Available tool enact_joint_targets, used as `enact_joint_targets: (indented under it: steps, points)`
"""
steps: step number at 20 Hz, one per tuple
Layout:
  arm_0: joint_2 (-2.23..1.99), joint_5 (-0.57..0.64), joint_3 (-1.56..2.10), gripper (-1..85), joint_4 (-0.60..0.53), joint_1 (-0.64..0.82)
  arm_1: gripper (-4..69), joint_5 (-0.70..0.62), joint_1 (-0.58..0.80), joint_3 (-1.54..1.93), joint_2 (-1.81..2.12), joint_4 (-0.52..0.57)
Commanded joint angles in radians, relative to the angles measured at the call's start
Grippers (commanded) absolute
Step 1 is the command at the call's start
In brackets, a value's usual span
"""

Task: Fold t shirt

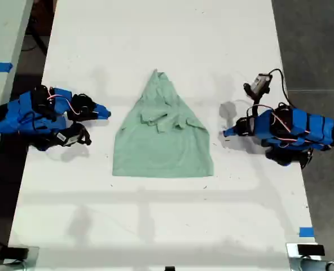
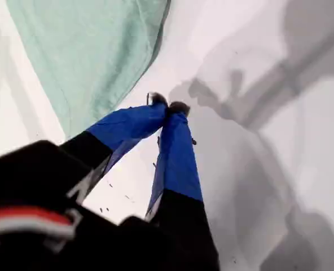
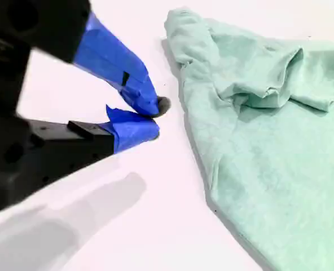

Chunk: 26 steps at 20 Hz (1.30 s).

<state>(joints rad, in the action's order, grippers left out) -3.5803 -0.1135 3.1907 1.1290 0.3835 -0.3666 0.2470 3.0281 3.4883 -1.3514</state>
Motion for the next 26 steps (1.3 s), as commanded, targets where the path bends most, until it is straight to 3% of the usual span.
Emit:
enact_joint_targets:
  steps: [1, 8, 12, 15, 19, 21, 22, 23, 24, 26]
  points:
    - [-0.006, 0.000, 0.012, -0.1, -0.020, 0.023, 1.5, 0.057, -0.028, 0.071, 0.011, -0.002]
    - [-0.006, 0.000, 0.012, -0.1, -0.020, 0.025, -0.6, 0.069, -0.035, 0.071, 0.011, -0.003]
    - [-0.006, 0.000, 0.012, -0.1, -0.020, 0.021, 2.8, 0.078, -0.086, 0.066, 0.011, -0.011]
    - [-0.006, 0.000, 0.012, -0.1, -0.020, 0.026, -1.1, 0.087, -0.069, 0.043, 0.011, -0.009]
    - [-0.006, 0.000, 0.012, -0.1, -0.020, 0.034, -1.0, 0.221, -0.164, -0.167, -0.166, 0.031]
    - [-0.006, 0.000, 0.012, -0.1, -0.020, 0.034, 2.4, 0.282, -0.219, -0.357, -0.472, 0.071]
    - [-0.006, 0.000, 0.012, -0.1, -0.020, 0.034, 7.6, 0.302, -0.252, -0.456, -0.647, 0.097]
    - [-0.006, 0.000, 0.012, -0.1, -0.020, 0.034, 20.8, 0.325, -0.284, -0.552, -0.805, 0.112]
    - [-0.006, 0.000, 0.012, -0.1, -0.020, 0.034, 27.7, 0.339, -0.308, -0.630, -0.934, 0.132]
    - [-0.006, 0.000, 0.012, -0.1, -0.020, 0.029, 31.2, 0.371, -0.341, -0.739, -1.106, 0.141]
